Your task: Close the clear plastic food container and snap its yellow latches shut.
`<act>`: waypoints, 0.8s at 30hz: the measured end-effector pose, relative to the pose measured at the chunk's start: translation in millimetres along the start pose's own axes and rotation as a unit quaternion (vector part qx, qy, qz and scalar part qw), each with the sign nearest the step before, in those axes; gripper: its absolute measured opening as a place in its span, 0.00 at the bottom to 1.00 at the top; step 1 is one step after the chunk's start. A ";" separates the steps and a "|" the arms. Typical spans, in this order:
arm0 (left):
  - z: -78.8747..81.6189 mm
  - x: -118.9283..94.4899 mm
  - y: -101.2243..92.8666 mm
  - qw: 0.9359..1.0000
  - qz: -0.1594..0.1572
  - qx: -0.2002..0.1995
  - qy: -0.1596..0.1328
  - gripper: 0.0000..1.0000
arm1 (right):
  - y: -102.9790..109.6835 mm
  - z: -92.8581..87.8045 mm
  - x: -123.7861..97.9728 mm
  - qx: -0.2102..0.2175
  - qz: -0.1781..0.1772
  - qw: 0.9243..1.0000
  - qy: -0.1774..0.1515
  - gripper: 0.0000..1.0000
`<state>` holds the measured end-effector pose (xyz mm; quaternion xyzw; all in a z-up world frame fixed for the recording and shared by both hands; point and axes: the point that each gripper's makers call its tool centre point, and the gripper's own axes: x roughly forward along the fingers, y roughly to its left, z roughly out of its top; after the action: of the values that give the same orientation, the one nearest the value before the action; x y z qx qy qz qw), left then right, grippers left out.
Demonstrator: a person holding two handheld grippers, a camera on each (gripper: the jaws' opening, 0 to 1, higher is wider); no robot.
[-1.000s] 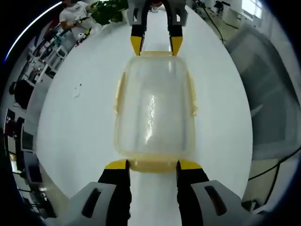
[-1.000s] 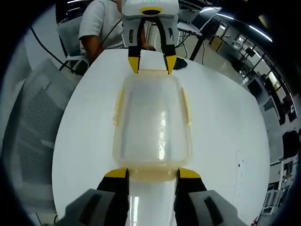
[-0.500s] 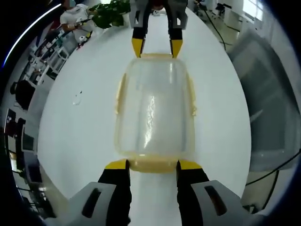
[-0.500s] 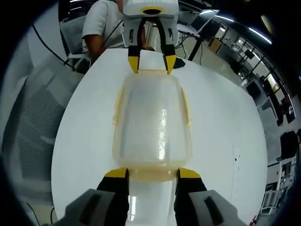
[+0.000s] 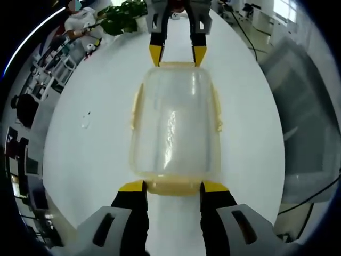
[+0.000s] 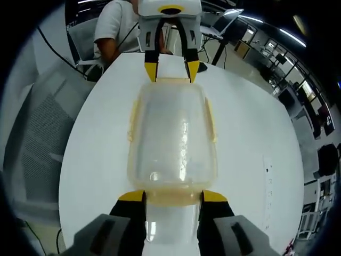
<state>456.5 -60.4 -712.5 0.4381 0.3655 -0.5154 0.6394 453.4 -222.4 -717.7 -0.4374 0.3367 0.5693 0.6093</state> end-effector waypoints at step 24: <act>40.3 17.3 1.9 1.000 -0.007 0.012 -0.010 0.35 | -0.7 -40.4 -15.0 0.012 0.002 1.000 0.009 0.35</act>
<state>462.6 -103.8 -714.0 0.4379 0.3560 -0.5283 0.6344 455.7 -265.4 -719.7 -0.4343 0.3504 0.5623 0.6103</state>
